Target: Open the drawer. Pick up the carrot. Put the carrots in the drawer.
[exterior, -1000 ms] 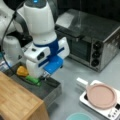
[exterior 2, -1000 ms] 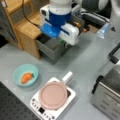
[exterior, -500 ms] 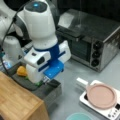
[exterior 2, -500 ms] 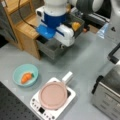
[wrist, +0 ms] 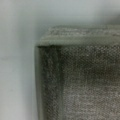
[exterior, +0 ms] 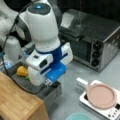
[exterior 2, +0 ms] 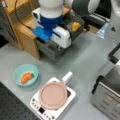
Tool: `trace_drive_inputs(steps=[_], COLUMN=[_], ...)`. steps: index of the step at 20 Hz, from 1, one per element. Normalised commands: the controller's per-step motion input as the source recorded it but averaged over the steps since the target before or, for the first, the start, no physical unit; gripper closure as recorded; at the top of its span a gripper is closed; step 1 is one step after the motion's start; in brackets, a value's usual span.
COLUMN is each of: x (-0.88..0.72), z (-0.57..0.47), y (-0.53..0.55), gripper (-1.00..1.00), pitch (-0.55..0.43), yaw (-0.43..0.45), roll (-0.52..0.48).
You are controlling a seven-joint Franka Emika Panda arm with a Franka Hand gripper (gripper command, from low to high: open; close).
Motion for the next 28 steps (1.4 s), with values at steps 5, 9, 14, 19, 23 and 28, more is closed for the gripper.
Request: trace_drive_inputs(steps=[5, 9, 14, 19, 23, 28], x=[0.48, 0.51, 0.38, 0.27, 0.28, 0.34], z=[-0.02, -0.07, 0.02, 0.05, 0.0, -0.05], y=[-0.1, -0.12, -0.1, -0.11, -0.14, -0.15], gripper=[-1.0, -1.0, -1.0, -1.0, -1.0, -1.0], pitch=[0.207, 0.199, 0.161, 0.13, 0.143, 0.196], yaw=[0.133, 0.138, 0.12, 0.131, 0.111, 0.058], roll=[-0.02, -0.012, -0.025, -0.028, -0.029, -0.055])
